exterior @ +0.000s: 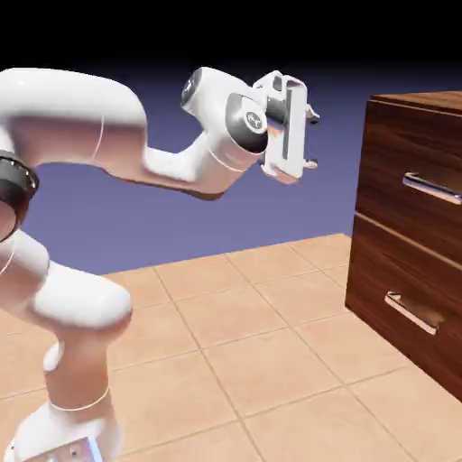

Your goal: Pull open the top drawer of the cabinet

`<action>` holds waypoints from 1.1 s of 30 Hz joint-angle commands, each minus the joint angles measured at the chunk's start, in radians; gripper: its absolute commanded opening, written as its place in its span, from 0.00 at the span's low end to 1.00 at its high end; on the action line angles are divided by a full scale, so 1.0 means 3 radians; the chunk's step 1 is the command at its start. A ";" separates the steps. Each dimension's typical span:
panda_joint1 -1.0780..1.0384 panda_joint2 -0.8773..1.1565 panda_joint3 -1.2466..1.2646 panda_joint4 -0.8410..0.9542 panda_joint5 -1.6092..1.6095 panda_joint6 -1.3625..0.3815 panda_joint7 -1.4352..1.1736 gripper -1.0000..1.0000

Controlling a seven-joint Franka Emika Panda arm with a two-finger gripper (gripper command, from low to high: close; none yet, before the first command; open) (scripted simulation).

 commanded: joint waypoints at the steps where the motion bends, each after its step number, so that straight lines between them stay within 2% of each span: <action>1: 0.0084 -0.0019 -0.0076 0.0043 -0.0145 -0.0019 -0.0135 0.50; 33: 0.2769 -0.0625 -0.2517 0.1415 -0.4784 -0.0637 -0.4463 0.50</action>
